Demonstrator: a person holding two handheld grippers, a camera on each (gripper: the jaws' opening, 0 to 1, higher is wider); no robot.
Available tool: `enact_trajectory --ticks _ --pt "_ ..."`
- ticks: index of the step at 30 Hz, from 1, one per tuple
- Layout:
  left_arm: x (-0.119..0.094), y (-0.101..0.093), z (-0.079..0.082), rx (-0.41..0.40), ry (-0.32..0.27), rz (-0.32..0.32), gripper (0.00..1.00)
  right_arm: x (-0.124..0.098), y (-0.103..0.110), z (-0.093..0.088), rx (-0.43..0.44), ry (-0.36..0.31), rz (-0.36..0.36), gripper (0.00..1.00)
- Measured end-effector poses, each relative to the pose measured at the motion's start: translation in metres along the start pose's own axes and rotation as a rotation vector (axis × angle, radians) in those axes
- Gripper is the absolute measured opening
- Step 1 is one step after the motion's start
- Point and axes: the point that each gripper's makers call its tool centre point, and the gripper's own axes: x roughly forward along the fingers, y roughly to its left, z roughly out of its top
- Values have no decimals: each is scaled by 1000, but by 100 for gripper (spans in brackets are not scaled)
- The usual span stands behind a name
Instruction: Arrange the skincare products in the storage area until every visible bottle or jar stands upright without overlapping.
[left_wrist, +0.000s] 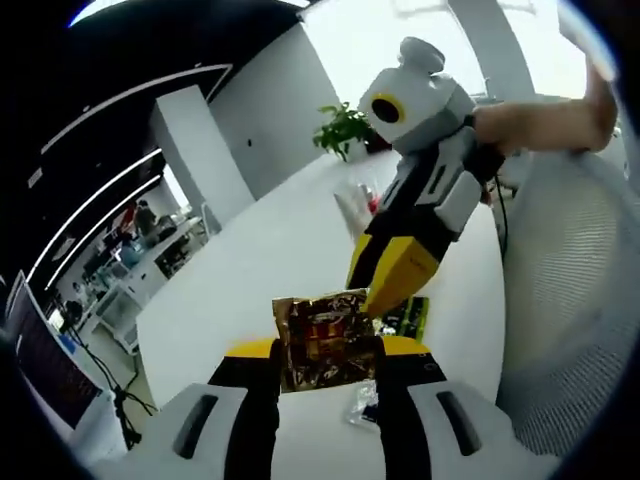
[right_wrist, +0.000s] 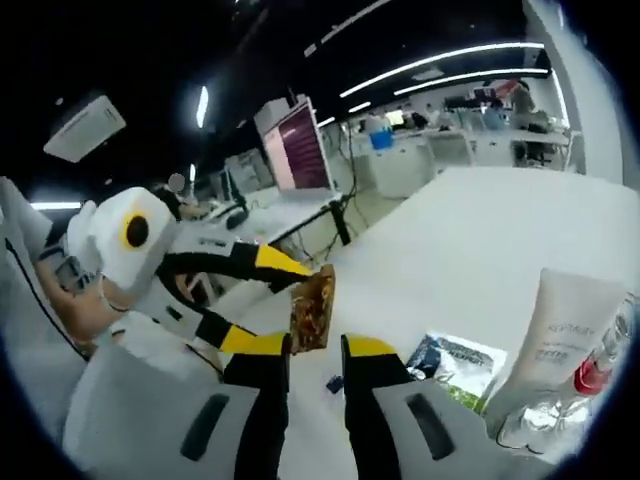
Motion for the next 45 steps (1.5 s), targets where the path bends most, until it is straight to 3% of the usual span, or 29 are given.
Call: enact_trajectory --ticks 6,11,16,23,30,32,34,37,40,42,45 --pt "-7 0 12 34 -41 38 33 -2 13 16 133 -91 84 12" --pt "-11 -1 19 32 -71 52 34 -4 19 21 193 -114 132 3" --pt "-13 0 19 43 -71 60 35 -4 21 19 178 -109 129 1" --pt "-16 3 20 168 -50 62 39 -5 19 20 148 -108 100 1" --pt "-18 8 22 490 28 58 43 -4 13 16 100 -71 43 1" --pt "-13 6 22 671 63 30 45 -4 10 15 96 -65 37 1" --pt "-10 1 18 744 91 -6 47 -4 7 14 78 -61 22 1" --pt "-3 -5 18 875 94 -49 47 -6 1 15 80 -59 9 1" --pt "3 -2 22 1061 109 -29 47 -6 1 14 86 -56 8 1" --pt "8 -2 24 1116 105 -20 47 -6 2 13 86 -50 11 1" --pt "12 -12 29 1164 91 -60 47 -7 4 13 88 -53 15 1"
